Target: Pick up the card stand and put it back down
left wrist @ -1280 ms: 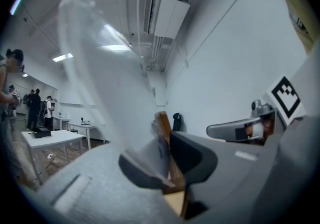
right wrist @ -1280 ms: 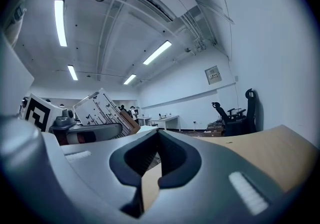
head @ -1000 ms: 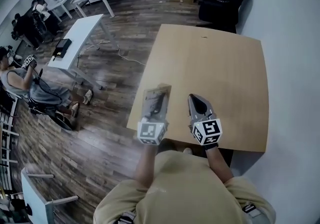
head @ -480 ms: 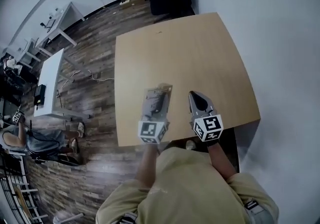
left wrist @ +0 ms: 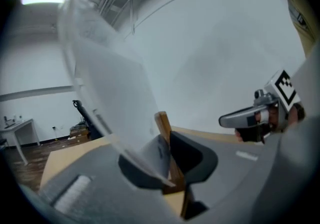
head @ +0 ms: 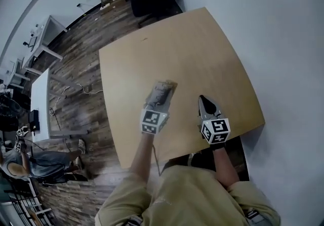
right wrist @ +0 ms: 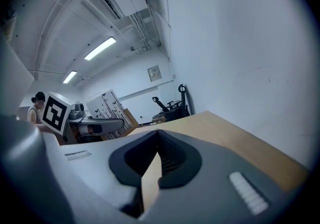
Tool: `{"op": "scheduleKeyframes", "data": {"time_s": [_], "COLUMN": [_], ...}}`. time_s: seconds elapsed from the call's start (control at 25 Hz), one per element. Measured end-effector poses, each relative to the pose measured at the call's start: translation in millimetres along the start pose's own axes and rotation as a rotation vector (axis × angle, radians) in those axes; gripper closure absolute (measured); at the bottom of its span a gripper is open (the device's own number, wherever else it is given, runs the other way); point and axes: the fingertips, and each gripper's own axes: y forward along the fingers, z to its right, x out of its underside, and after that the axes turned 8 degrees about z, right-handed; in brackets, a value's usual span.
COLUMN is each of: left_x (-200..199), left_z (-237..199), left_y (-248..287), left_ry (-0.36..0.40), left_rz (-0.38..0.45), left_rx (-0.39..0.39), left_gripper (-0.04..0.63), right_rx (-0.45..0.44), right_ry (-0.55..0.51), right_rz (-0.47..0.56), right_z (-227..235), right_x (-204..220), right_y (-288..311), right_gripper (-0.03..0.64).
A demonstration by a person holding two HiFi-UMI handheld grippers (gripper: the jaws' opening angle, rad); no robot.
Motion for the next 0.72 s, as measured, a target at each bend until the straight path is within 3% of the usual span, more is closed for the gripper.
{"op": "scheduleKeyframes", "data": {"time_s": [0.36, 0.72], "left_x": [68, 159], "left_z": [-107, -163], "left_y": [118, 216], "left_ry": [0.071, 0.175], "left_rz": [-0.091, -0.152], "left_rx": [0.182, 0.426], "left_gripper": [0.546, 0.549], "right_rx": [0.083, 0.03], "right_ry": [0.011, -0.033], "right_rz": [-0.097, -0.207], "right_z": [66, 87], "right_x": [31, 101], "right_y": [113, 192], "right_gripper": [0.614, 0.614]}}
